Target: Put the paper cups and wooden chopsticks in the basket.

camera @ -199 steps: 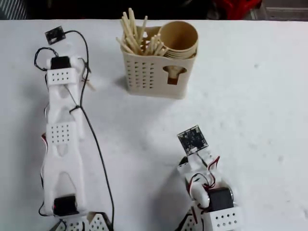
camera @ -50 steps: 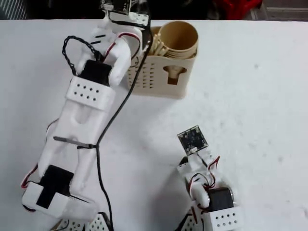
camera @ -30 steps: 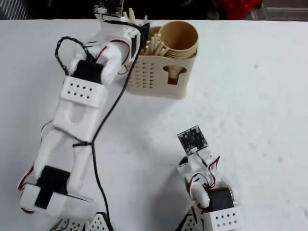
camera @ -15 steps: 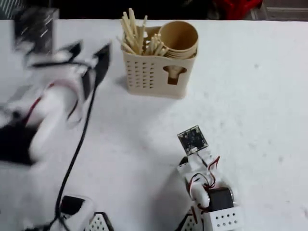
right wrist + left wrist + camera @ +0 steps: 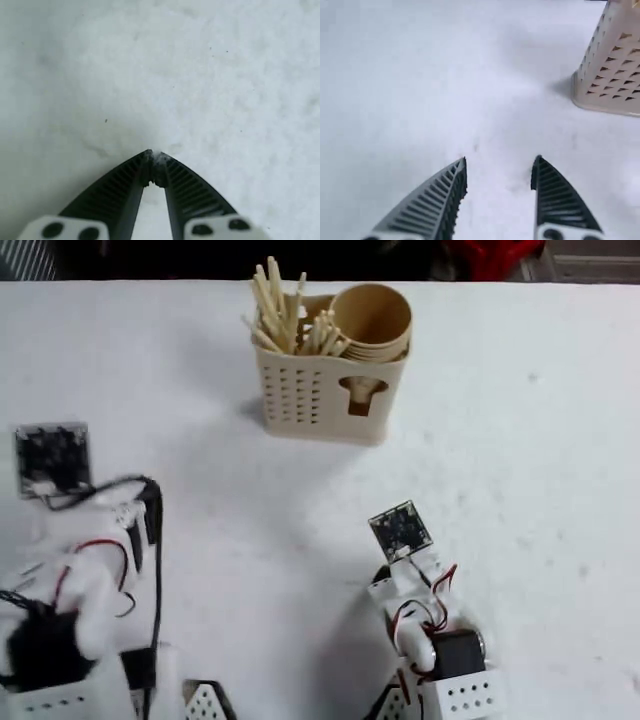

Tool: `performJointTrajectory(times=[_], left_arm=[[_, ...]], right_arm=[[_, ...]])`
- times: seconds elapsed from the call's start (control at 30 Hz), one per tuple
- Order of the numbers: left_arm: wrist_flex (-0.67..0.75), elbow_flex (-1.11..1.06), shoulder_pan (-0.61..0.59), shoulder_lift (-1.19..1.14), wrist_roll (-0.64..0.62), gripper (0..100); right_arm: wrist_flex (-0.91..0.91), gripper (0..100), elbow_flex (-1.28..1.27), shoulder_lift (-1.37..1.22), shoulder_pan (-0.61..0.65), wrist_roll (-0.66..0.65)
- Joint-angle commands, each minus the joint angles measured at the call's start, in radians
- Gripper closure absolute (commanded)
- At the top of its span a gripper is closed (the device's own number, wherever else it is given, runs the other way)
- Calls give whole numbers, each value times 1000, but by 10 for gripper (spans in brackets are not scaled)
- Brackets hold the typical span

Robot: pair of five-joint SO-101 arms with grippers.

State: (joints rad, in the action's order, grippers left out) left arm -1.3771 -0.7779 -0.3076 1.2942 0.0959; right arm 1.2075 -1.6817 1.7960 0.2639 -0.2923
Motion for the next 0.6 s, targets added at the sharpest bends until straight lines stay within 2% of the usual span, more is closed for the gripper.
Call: performJointTrajectory(times=[0.0,0.17,0.27,0.57], left_arm=[[276,-439,-35,255,34,788],[408,-790,-33,542,41,786],[506,-919,-30,533,41,786],[496,-921,-35,374,41,788]], right_arm=[[12,978,-8,7,-1,3],[12,978,-8,7,-1,3],[12,978,-8,7,-1,3],[12,979,-8,7,1,3]])
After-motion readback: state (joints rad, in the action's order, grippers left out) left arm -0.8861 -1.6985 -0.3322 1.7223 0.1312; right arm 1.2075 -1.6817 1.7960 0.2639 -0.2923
